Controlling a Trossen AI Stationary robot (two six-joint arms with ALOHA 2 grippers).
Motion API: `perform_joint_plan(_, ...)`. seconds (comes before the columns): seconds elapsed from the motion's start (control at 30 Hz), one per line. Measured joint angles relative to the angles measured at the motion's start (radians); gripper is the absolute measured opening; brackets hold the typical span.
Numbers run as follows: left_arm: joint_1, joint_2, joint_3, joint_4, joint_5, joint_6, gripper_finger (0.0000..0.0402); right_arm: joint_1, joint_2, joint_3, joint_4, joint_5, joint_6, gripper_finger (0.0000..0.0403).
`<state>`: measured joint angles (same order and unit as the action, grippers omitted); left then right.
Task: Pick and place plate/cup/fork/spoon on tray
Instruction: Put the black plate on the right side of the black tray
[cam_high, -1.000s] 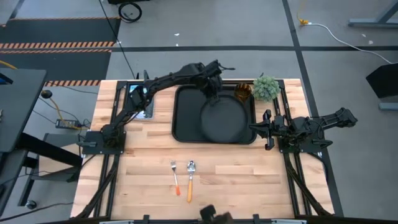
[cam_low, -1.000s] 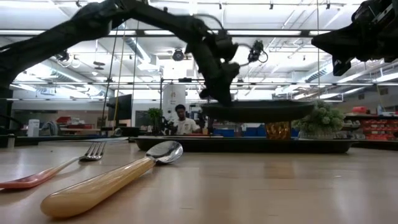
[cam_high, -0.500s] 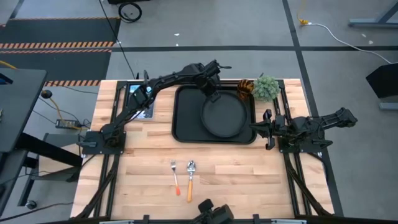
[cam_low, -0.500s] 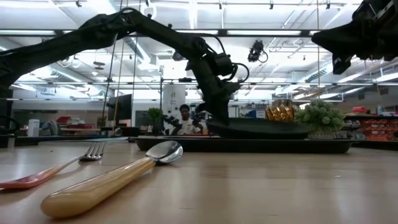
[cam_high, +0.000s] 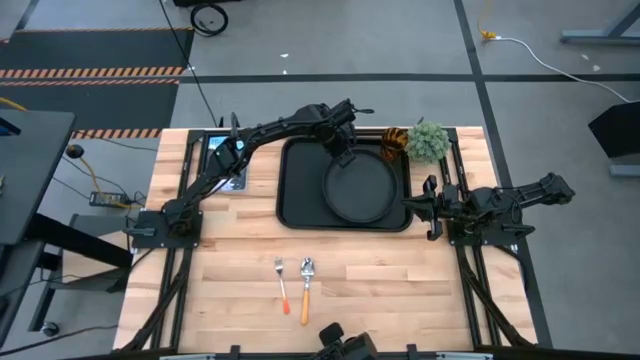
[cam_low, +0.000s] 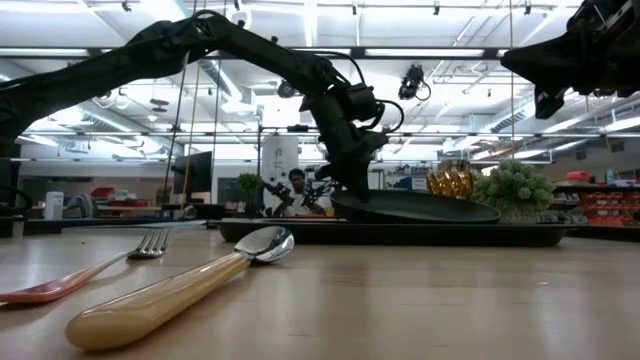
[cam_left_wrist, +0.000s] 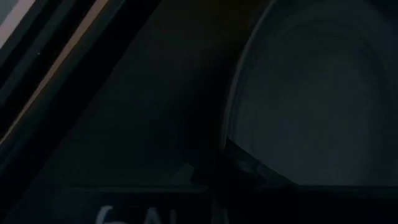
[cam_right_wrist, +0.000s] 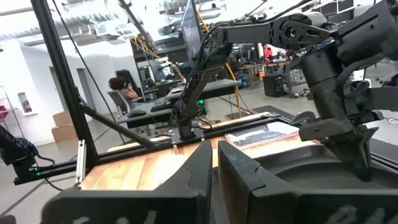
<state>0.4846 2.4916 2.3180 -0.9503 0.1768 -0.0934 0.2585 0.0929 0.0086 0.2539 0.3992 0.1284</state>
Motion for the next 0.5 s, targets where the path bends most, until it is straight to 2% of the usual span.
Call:
perform_joint_plan(0.13, -0.007, 0.0, 0.0, -0.003, 0.001, 0.005, 0.0033, 0.0, 0.0, 0.0, 0.0, 0.0, 0.0, 0.0034)
perform_joint_plan(0.5, -0.018, 0.0, 0.0, -0.012, -0.01, 0.046, 0.0091, 0.0, 0.0, 0.0, 0.0, 0.0, 0.0, 0.0034)
